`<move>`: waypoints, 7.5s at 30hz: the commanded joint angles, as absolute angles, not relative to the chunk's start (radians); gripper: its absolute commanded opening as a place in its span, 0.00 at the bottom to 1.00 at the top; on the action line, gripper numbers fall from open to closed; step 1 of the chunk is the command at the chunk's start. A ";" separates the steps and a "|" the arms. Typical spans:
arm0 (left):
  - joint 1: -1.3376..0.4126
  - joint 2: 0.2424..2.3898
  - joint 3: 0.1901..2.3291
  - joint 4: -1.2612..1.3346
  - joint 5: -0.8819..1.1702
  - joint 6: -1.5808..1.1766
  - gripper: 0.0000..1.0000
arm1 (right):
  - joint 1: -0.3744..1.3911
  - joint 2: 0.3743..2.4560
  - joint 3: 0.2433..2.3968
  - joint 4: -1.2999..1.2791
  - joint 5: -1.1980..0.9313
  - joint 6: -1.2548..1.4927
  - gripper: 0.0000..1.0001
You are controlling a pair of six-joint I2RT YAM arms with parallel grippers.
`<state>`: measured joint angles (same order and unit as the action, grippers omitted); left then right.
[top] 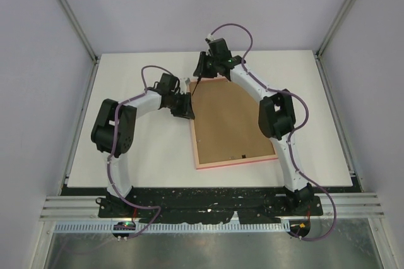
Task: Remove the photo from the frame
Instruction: Release the photo frame item from the photo frame.
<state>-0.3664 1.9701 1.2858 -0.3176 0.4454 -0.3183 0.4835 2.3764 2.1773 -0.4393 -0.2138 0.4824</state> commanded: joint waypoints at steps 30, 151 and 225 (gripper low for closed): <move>-0.324 2.002 1.266 -0.216 0.535 -0.354 0.25 | 0.479 2.428 2.256 -0.446 -0.215 0.514 0.08; -0.390 2.033 1.354 -0.353 0.433 -0.370 0.27 | 0.519 2.312 2.125 -0.532 -0.279 0.293 0.08; -0.354 2.020 1.379 -0.422 0.316 -0.361 0.16 | 0.540 2.230 2.054 -0.704 -0.270 0.158 0.08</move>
